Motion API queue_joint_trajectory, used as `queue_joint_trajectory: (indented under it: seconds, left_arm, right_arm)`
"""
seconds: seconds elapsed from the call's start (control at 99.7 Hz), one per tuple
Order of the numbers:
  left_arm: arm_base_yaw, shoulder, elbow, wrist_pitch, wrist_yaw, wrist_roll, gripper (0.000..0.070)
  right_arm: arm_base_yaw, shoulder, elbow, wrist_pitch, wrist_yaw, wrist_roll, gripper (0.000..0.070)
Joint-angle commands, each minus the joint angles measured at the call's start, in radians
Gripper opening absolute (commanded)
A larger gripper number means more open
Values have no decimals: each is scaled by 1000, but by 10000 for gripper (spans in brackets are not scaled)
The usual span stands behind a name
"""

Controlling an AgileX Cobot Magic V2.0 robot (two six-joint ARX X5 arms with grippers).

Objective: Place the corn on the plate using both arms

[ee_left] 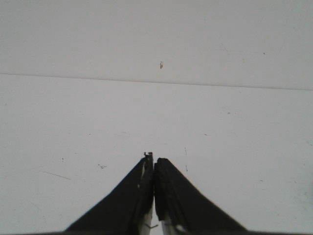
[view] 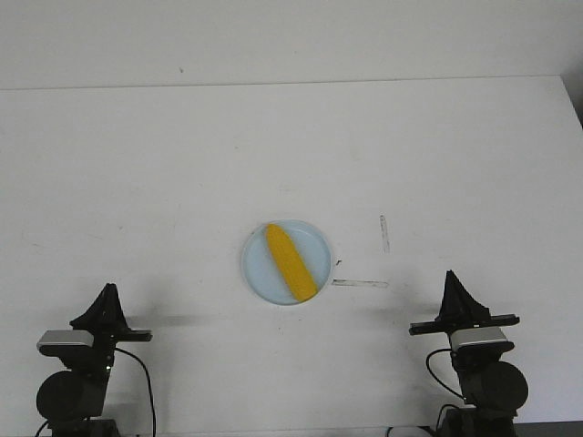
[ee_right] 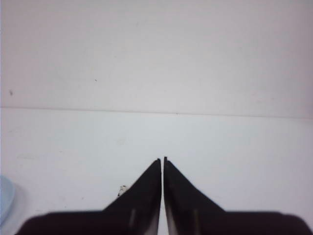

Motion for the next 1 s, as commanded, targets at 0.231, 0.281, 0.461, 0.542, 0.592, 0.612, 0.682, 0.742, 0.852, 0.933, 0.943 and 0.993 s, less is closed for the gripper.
queue_joint_trajectory:
  seconds: [0.231, 0.281, 0.461, 0.542, 0.592, 0.612, 0.682, 0.742, 0.852, 0.933, 0.943, 0.993]
  left_arm:
    - [0, -1, -21, 11, -6, -2, 1]
    - [0, -1, -21, 11, -6, -2, 1]
    - [0, -1, -21, 11, -6, -2, 1]
    - [0, -1, -21, 11, -6, -2, 1]
    - [0, -1, -21, 11, -6, -2, 1]
    - [0, -1, -21, 11, -6, -2, 1]
    - [0, -1, -21, 11, -6, -2, 1]
    - [0, -1, -21, 11, -6, -2, 1]
    - [0, -1, -21, 11, -6, -2, 1]
    - [0, -1, -21, 11, -6, -2, 1]
    - [0, -1, -21, 11, -6, -2, 1]
    - [0, -1, -21, 11, -6, -2, 1]
  right_arm:
    - [0, 0, -2, 13, -1, 14, 5]
    - [0, 0, -2, 17, -1, 14, 5]
    - [0, 0, -2, 22, -1, 14, 5]
    - [0, 0, -2, 21, 0, 14, 5]
    - [0, 0, -2, 22, -1, 14, 5]
    - [0, 0, -2, 22, -1, 14, 5]
    - [0, 0, -2, 22, -1, 14, 5]
    - [0, 0, -2, 22, 0, 14, 5]
    - [0, 0, -2, 22, 0, 14, 5]
    - [0, 0, -2, 22, 0, 14, 5]
    - [0, 0, -2, 22, 0, 14, 5]
    - [0, 0, -2, 22, -1, 14, 5]
